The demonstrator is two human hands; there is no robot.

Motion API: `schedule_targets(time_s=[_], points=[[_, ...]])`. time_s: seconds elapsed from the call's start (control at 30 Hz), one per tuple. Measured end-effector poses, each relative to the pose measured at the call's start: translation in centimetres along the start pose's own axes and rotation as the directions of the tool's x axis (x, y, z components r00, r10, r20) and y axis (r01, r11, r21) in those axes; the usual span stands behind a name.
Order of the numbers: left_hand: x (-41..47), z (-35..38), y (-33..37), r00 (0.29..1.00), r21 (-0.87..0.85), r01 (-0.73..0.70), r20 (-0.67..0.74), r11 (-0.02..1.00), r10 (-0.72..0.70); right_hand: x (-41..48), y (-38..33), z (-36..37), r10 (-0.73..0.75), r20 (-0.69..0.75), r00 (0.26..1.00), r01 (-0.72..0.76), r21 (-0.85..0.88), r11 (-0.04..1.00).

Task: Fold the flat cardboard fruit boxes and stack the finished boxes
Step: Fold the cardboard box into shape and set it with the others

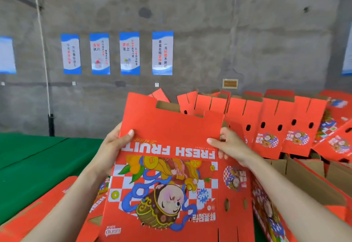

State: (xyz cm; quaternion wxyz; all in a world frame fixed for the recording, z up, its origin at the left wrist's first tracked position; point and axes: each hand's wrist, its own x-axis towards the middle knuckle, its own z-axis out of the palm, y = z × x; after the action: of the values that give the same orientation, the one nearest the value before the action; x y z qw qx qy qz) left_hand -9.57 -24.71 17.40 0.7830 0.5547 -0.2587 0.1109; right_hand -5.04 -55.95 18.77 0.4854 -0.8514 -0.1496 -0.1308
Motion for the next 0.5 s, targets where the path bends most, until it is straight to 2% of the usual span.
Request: schedule_targets(time_s=[0.1, 0.2, 0.3, 0.43, 0.5], points=[[0.8, -1.0, -1.2, 0.999, 0.088, 0.026, 0.03, 0.996, -0.029, -0.7, 0.8, -1.1, 0.116, 0.137, 0.984, -0.109, -0.055, 0.992], [1.9, -1.8, -2.2, 0.996, 0.172, 0.088, 0.012, 0.981, -0.091, -1.8, 1.5, -1.1, 0.177, 0.177, 0.968, -0.174, -0.031, 0.984], [2.9, -2.5, -2.4, 0.988, 0.231, 0.124, 0.06, 0.965, -0.142, -2.6, 2.0, -1.0, 0.142, 0.092, 0.986, -0.143, 0.004, 0.99], [4.1, -3.0, -2.0, 0.972, 0.53, 0.046, 0.172, 0.847, -0.161, -3.4, 3.3, -0.9, 0.123, -0.09, 0.988, -0.127, -0.032, 0.991], [4.6, -2.8, -2.3, 0.961, 0.597, 0.017, 0.21, 0.802, -0.177, -3.6, 4.0, -1.2, 0.142, -0.108, 0.984, -0.144, -0.013, 0.989]])
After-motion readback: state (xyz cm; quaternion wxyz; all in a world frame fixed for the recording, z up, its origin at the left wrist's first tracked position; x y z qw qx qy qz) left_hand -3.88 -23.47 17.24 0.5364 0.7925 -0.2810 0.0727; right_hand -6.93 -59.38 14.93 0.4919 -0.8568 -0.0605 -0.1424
